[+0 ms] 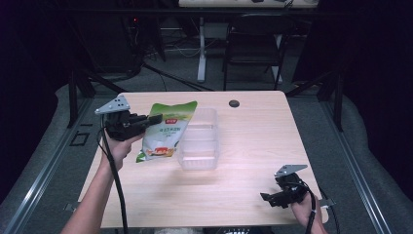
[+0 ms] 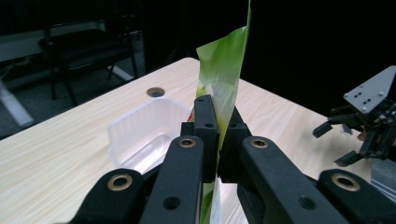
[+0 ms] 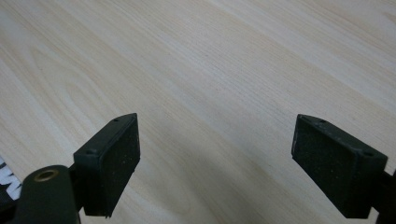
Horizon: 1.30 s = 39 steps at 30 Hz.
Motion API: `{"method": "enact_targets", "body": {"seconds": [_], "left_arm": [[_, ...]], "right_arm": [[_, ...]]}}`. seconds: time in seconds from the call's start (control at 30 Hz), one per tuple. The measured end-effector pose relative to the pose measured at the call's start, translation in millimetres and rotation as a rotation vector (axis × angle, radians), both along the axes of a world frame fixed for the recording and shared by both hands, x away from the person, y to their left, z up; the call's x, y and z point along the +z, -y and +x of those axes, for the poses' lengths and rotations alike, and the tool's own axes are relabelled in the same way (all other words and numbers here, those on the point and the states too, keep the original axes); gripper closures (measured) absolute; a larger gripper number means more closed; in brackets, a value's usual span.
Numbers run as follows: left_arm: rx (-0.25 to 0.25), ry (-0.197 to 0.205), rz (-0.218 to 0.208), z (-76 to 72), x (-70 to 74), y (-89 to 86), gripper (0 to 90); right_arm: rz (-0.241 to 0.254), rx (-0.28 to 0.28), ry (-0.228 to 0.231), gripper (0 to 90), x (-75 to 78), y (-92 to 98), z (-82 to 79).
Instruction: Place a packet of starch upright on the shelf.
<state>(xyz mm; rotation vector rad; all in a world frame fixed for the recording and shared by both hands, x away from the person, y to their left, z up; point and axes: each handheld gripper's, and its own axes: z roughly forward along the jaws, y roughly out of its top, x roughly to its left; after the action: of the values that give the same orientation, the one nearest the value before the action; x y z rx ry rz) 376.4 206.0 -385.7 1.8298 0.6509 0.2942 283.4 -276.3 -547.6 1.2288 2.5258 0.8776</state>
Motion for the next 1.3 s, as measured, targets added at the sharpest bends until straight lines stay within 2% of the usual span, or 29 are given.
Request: {"method": "enact_targets", "body": {"seconds": [0.07,0.1,0.27,0.5,0.7,0.83,0.93,1.03,1.2,1.3], "left_arm": [[-0.011,-0.001,-0.004,1.1,-0.7,3.2,88.9],[-0.032,-0.003,-0.001,4.0,-2.8,10.8,88.9],[-0.071,-0.014,0.003,12.7,-10.3,27.2,89.0],[-0.104,-0.036,-0.005,26.2,-23.4,45.9,88.9],[-0.134,-0.091,0.022,41.0,-41.1,68.0,88.8],[-0.149,-0.114,0.052,44.2,-49.3,77.8,88.7],[-0.165,-0.136,0.045,43.9,-53.4,82.8,88.6],[-0.169,-0.140,0.051,41.9,-53.7,86.4,88.0],[-0.161,-0.171,0.063,40.8,-53.6,89.4,86.5],[-0.129,-0.187,0.103,41.7,-54.1,94.3,86.1]], "right_arm": [[0.001,-0.003,-0.003,14.9,0.1,0.3,-0.2],[-0.001,0.000,-0.006,14.9,0.0,0.4,0.1],[-0.001,0.008,-0.010,14.9,0.0,-1.0,0.0],[0.004,-0.001,-0.003,14.9,0.1,1.1,-0.2],[0.005,0.008,-0.005,14.9,-0.3,0.7,0.1],[0.005,0.012,-0.009,15.0,-0.5,0.9,0.4],[0.004,0.012,-0.014,15.0,-0.4,1.0,0.3],[0.002,0.014,-0.009,14.9,-0.6,0.7,0.3],[-0.002,0.015,-0.008,15.0,-0.2,0.6,0.3],[-0.003,0.014,-0.014,15.0,-0.2,0.2,0.2]]}}
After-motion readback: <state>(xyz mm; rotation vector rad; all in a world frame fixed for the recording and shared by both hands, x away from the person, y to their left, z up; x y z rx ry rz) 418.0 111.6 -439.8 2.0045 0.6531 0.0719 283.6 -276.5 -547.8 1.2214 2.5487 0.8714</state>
